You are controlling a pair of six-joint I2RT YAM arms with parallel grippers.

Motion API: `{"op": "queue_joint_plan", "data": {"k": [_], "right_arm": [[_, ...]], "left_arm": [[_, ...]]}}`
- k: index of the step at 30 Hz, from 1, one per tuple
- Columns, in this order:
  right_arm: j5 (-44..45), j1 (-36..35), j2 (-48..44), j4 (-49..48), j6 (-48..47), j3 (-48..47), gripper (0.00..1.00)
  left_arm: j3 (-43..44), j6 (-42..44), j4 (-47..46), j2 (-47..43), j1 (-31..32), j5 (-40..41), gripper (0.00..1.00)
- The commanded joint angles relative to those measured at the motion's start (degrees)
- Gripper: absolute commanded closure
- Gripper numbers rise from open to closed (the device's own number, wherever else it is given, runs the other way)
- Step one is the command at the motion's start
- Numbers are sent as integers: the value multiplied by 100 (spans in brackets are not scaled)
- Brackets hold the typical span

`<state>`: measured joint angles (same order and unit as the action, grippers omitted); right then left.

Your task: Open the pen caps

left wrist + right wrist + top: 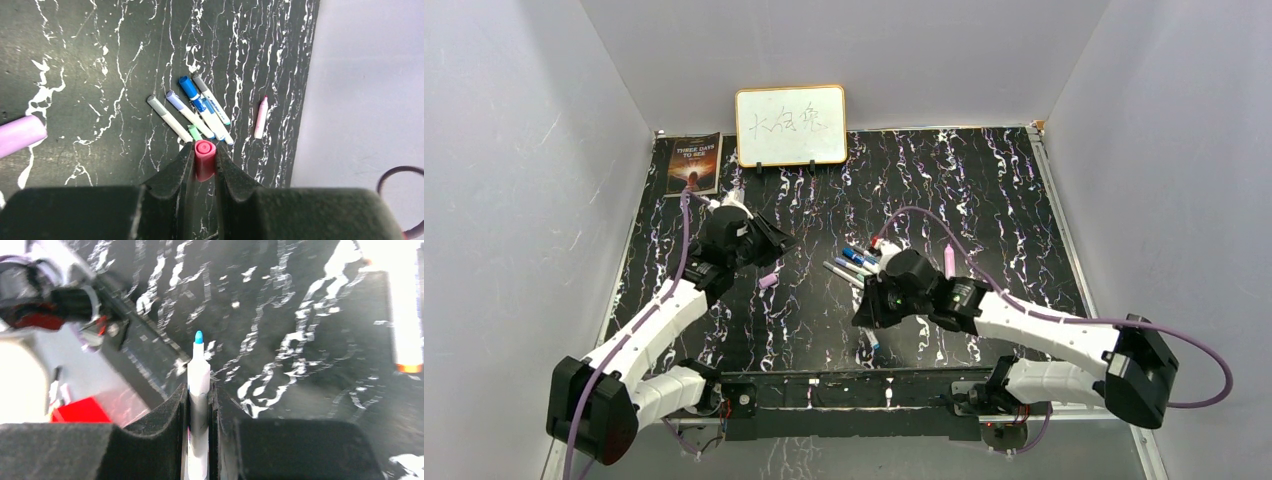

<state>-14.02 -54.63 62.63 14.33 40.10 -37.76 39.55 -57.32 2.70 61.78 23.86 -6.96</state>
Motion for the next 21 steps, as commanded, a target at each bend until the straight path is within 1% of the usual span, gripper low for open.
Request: {"op": "queue_joint_plan", "data": {"k": [1,3,5,10,11,14,21], "right_arm": [[1992,95,543,1602,-777,-1174,100],[2731,303,1000,2238,-999,-1623,100],[3296,632,1384,2601,-1154,-1912,100],[4085,1612,1999,2540,-1567,-2008,100],[4178,1870,2151,2501,-1647,-2007,100],[4326,2309,2529,2306,-1888,-1989,100],[4005,2899,2977,1909,-2141,-2122,100]], "left_arm": [[341,596,832,-186,-55,125,100],[309,724,1131,-349,-57,154,100],[252,788,1379,-533,-57,197,100],[38,801,1667,-885,-60,172,100],[9,808,1698,-909,-57,155,100],[-62,831,1761,-933,-61,125,100],[-96,927,1840,-806,-59,163,100]]}}
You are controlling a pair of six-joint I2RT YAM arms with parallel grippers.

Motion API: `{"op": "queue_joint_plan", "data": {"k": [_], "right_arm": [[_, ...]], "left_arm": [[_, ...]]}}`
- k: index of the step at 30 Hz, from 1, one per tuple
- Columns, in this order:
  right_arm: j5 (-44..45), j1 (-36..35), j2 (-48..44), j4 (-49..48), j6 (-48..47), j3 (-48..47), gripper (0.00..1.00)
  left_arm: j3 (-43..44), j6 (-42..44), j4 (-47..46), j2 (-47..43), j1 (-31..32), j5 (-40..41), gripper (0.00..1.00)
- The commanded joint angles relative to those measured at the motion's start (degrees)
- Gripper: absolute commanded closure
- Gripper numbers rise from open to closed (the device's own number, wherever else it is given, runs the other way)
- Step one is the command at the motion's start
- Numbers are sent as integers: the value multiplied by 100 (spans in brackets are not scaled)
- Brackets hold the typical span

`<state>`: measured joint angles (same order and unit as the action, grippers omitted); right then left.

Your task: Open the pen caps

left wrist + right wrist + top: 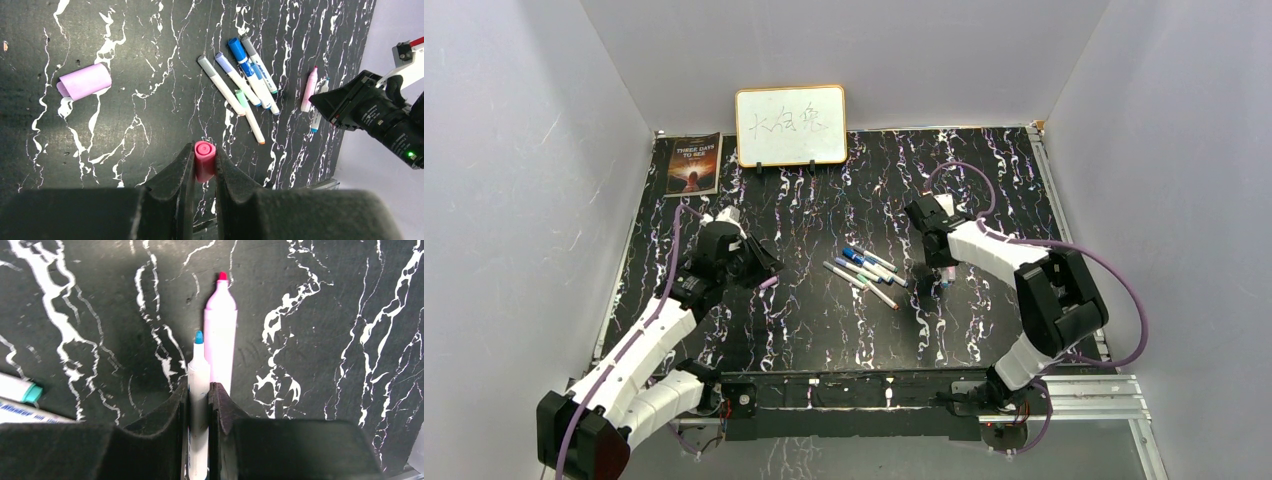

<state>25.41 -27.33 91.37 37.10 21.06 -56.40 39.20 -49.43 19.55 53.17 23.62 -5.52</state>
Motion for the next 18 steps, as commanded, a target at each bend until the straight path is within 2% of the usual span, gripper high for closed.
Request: {"op": "queue_joint_plan", "data": {"k": [1,7,14,18], "right_arm": [[-1,212,173,-390,-249,-298,100],[-354,313,377,-513,-292,-389,95],[-564,305,345,-578,-263,-275,79],[-607,311,313,-513,-259,-280,76]], "left_arm": [[-54,155,154,87,-34,30,100],[-10,249,194,275,-35,95,100],[-9,326,201,450,-33,119,100],[43,395,255,626,-34,194,100]]}}
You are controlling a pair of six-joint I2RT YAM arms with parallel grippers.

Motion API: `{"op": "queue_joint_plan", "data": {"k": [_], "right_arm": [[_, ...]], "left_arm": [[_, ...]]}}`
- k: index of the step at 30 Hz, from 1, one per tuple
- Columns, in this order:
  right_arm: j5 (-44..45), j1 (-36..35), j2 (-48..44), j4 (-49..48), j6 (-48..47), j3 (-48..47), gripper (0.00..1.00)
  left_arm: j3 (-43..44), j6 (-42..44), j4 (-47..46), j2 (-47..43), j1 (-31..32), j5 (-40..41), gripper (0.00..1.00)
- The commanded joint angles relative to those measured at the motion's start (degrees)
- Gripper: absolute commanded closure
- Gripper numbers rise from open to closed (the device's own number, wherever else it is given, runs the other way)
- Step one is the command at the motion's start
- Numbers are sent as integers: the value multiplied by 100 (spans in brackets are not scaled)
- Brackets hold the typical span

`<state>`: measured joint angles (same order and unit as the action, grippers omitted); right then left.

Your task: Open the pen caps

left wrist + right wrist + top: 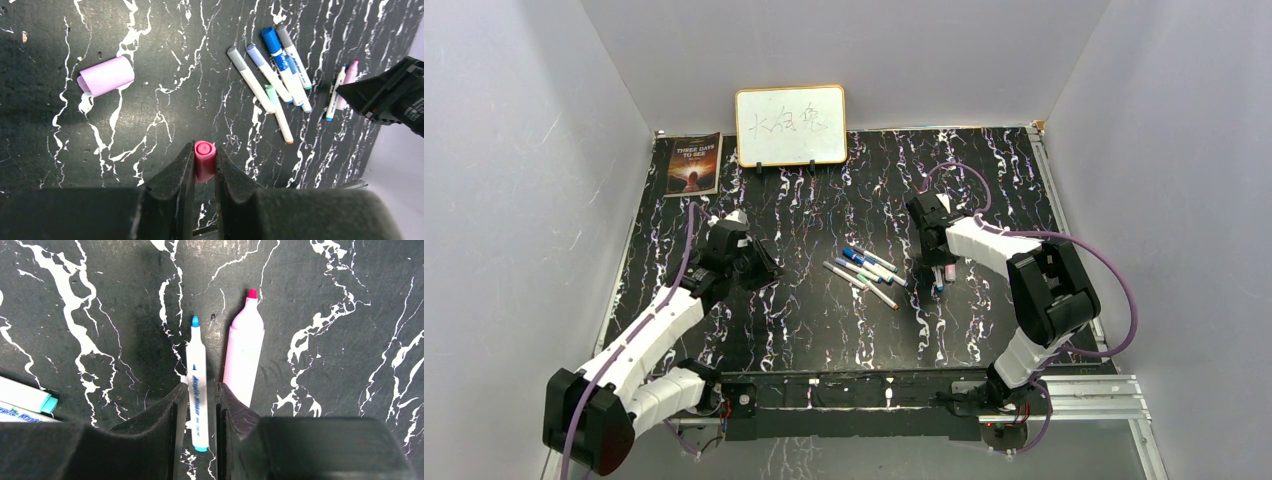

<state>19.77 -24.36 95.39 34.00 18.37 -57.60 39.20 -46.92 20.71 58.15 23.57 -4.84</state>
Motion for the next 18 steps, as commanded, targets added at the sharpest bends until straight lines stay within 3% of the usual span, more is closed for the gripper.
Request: {"op": "queue_joint_plan", "data": {"k": [1,6,11,18], "right_arm": [[-43,16,-99,-176,1,-182,75],[-119,12,-212,-19,22,-319,74],[-352,12,-515,165,74,-469,61],[-1378,-9,-1115,154,154,-461,51]], "left_arm": [[73,166,162,189,-29,150,100],[303,335,301,590,-26,272,99],[622,674,537,1080,-37,585,98],[1006,1152,603,1887,-35,1179,96]]}}
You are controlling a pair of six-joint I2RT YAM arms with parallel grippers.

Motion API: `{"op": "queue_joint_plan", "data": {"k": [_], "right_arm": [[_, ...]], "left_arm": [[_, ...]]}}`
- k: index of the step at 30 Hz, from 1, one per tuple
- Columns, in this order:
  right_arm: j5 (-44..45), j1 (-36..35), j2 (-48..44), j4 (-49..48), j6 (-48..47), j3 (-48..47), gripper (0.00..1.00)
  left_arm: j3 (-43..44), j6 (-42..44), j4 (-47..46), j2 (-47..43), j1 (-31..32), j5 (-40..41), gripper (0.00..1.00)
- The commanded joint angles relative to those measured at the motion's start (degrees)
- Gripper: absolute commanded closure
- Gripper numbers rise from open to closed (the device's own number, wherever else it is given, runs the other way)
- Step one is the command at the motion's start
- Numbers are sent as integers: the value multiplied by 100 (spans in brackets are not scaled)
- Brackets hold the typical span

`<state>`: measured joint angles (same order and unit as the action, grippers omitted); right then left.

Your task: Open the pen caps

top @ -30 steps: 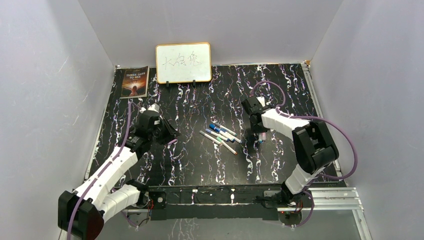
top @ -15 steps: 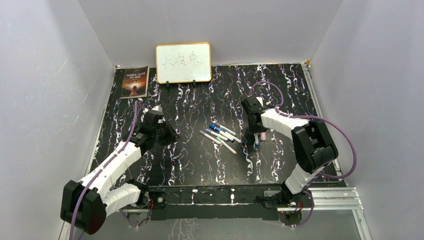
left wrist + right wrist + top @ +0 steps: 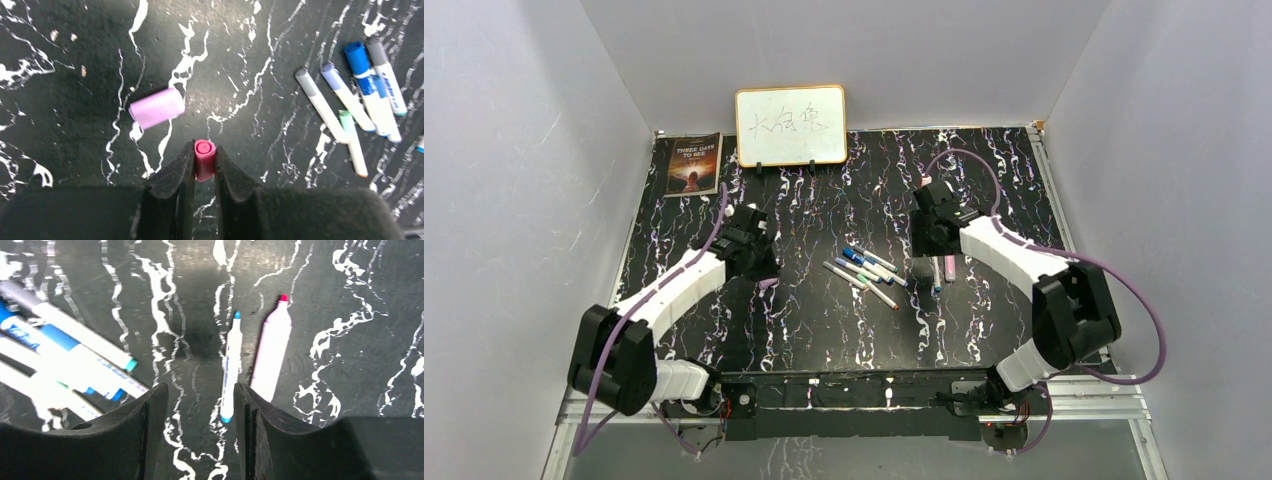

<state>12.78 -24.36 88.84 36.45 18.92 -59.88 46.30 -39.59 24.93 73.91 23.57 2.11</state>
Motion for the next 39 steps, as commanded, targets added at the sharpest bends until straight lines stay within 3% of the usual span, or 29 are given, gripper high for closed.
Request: {"op": "queue_joint_plan", "data": {"k": [1,8,19,39], "right_arm": [[-842,-38,-530,-125,91,-214,51],[-1371,-204,-624,-216,4,-24,50],[-1349,-597,-425,-549,64,480,51],[-1230,-1516,-123,-920,149,629,53]], "left_arm": [[330,485,179,403,-36,569,95],[395,786,-25,982,-37,720,89],[475,945,-89,1209,-37,738,64],[1015,661,1025,-158,-37,510,44]]}}
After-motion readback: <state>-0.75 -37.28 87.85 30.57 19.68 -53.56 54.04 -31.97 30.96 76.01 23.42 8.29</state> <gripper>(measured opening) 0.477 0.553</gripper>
